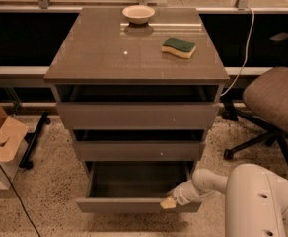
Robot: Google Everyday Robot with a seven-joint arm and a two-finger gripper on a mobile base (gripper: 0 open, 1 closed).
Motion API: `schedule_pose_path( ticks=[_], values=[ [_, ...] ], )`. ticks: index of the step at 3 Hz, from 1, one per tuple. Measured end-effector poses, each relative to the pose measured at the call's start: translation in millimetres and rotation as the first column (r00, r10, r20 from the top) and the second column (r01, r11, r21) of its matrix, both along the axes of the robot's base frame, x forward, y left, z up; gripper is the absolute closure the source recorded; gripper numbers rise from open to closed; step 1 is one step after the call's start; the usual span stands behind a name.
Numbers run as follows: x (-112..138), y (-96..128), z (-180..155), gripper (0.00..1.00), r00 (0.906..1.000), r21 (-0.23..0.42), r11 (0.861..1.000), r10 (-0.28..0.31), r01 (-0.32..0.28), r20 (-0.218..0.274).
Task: Open bottom drawer
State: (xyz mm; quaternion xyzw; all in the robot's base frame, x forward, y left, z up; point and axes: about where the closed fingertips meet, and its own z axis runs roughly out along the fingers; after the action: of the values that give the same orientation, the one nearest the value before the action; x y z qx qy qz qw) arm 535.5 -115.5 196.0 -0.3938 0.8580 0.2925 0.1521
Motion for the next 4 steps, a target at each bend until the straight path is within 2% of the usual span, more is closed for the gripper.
schedule_pose_path(
  ticks=[1,2,4],
  values=[
    [0,0,0,0.68,1.0000,0.000,1.000,0.000,0.000,0.000],
    [-39,-19,-22,0.45,0.9954,-0.058,0.998,-0.039,0.034,-0.088],
    [-37,-18,-19,0.01,0.9952,-0.057,0.998,-0.037,0.032,-0.090]
  ],
)
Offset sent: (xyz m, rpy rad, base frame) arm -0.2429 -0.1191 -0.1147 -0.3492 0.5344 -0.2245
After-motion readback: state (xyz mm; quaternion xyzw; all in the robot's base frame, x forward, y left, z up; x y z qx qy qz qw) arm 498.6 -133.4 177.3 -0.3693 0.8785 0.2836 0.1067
